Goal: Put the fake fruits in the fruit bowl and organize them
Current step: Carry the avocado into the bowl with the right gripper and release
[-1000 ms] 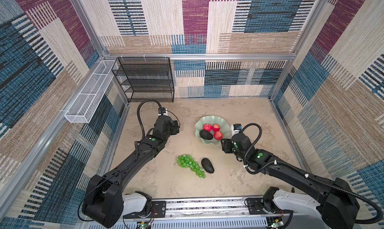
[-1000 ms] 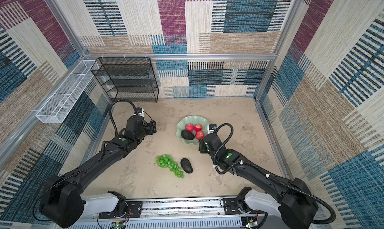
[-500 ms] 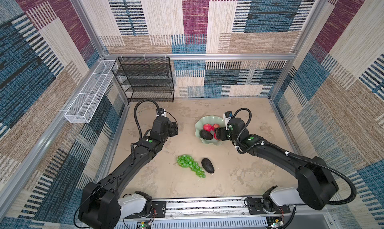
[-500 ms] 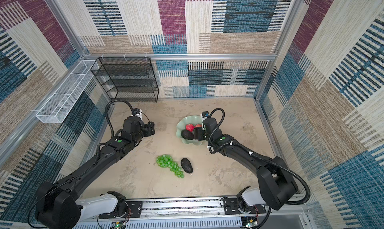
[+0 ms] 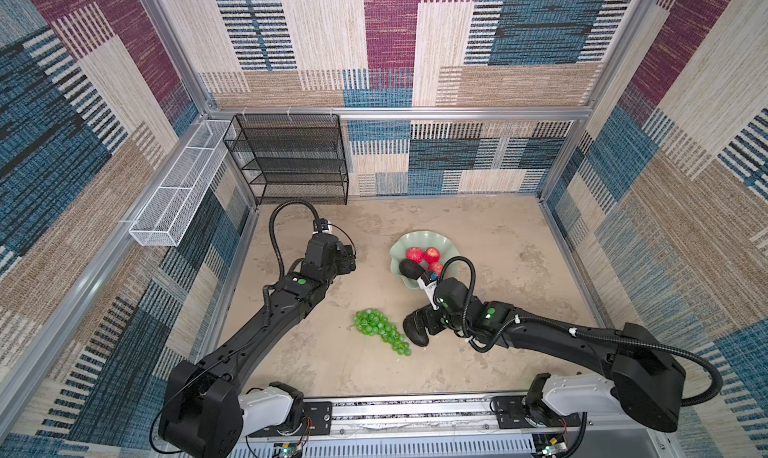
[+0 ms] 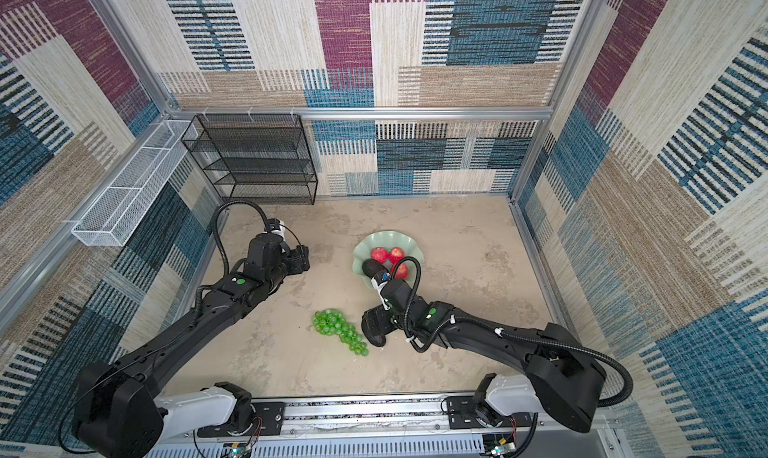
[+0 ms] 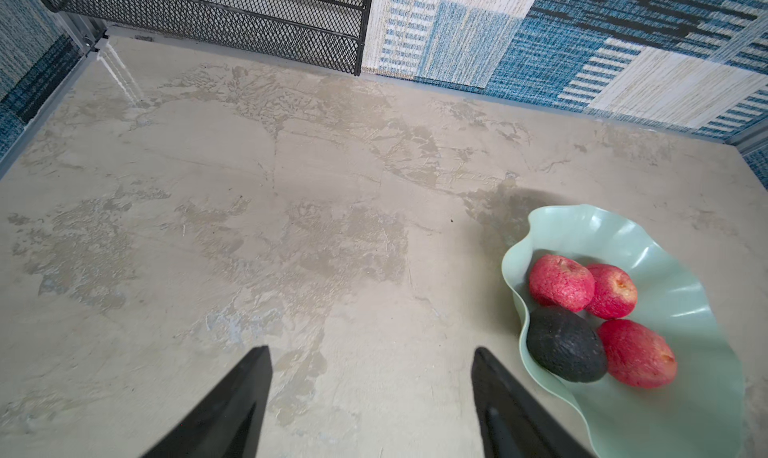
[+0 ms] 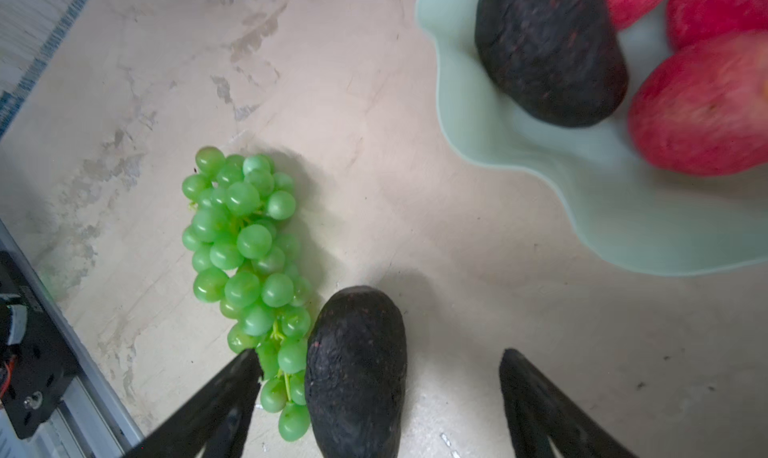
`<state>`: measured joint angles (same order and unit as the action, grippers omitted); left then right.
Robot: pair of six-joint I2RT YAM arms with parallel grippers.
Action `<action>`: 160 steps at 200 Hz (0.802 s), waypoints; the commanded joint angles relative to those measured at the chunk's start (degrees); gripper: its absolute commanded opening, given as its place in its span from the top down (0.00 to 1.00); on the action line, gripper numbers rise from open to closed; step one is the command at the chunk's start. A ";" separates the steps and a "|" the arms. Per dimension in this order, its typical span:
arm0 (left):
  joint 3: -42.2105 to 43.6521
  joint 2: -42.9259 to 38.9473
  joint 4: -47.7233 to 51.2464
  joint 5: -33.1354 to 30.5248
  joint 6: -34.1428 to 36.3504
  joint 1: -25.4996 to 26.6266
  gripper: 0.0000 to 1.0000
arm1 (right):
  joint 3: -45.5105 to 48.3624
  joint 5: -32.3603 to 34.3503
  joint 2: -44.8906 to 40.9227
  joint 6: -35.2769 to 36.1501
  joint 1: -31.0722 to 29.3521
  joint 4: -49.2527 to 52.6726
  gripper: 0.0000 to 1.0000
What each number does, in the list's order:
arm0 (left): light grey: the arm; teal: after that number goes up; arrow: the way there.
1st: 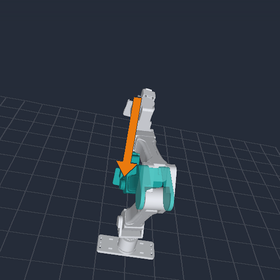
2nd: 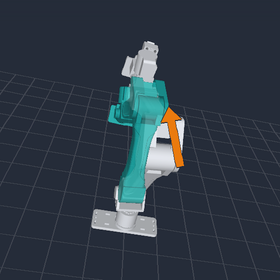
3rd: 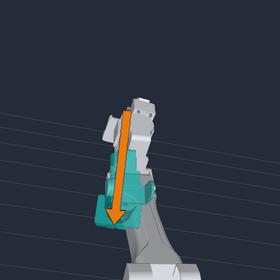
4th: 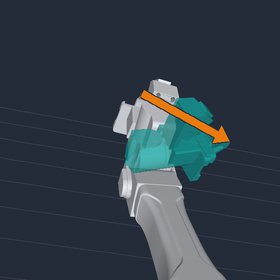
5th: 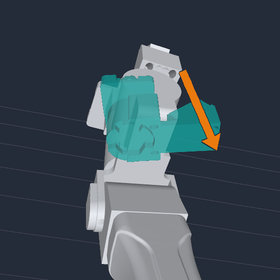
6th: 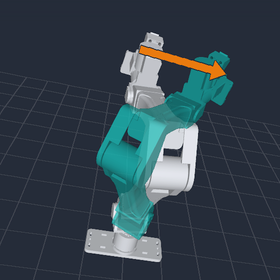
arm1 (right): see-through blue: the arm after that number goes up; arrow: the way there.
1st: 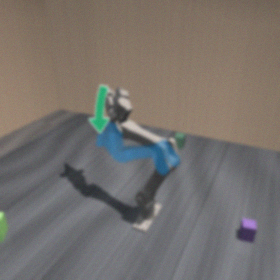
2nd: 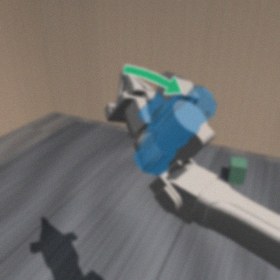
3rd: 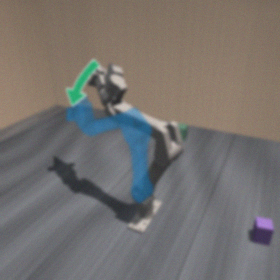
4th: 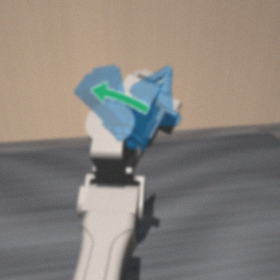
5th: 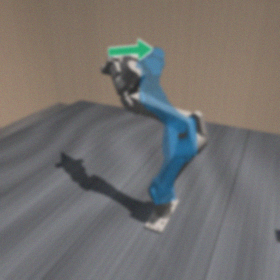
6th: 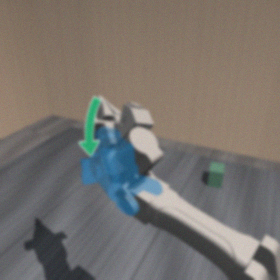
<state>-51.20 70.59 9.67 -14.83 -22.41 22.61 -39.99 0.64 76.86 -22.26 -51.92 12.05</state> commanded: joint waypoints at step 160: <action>0.51 -1.33 -0.26 -0.29 -0.60 -0.81 0.21 | -5.61 12.89 -2.66 -3.66 4.09 7.27 0.52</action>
<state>-50.46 69.80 9.67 -14.83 -22.57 21.98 -43.11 8.32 77.58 -29.23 -52.99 16.93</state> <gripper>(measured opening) 0.789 0.524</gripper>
